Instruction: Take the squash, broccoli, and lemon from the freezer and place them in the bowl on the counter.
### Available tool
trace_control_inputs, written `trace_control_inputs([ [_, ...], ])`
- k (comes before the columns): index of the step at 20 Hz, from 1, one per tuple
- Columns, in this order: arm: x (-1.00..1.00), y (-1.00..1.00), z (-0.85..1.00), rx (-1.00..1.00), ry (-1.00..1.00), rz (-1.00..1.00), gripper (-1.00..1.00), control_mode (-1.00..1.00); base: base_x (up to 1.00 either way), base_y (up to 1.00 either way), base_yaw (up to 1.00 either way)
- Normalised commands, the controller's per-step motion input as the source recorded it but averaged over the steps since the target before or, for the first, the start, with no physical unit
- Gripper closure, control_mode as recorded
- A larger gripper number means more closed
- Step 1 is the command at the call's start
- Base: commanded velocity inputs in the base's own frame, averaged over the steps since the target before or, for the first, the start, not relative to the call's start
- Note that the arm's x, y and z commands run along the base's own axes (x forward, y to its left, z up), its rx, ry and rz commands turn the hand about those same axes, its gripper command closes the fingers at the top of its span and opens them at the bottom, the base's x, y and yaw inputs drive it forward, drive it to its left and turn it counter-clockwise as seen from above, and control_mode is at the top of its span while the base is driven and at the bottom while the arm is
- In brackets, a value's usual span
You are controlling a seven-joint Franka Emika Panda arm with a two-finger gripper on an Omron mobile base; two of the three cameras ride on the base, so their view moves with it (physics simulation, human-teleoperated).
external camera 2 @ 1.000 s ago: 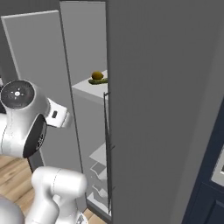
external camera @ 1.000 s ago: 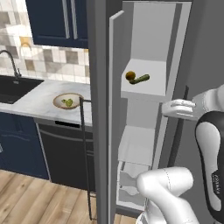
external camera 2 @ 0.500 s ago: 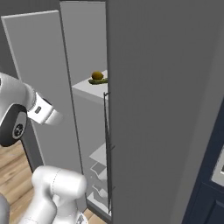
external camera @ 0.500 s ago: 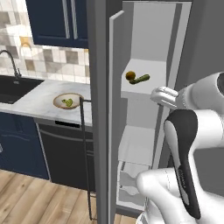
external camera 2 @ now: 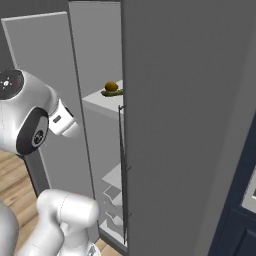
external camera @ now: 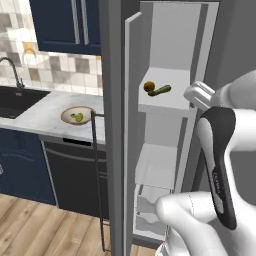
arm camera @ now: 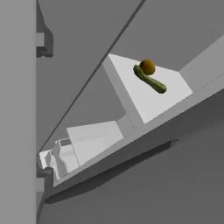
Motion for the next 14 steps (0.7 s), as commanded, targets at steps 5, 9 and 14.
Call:
trace_control_inputs([
  [5, 0.39, -0.01, 0.0, 0.03, 0.0, -0.02, -1.0, -1.0, 0.0, 0.0, 0.0],
  [9, 0.53, 0.13, 0.0, 0.0, 0.04, -0.06, -1.0, -1.0, 0.0, 0.0, 0.0],
  [14, 0.42, 0.03, 0.0, 0.0, 0.06, -0.02, -1.0, -1.0, 0.0, 0.0, 0.0],
])
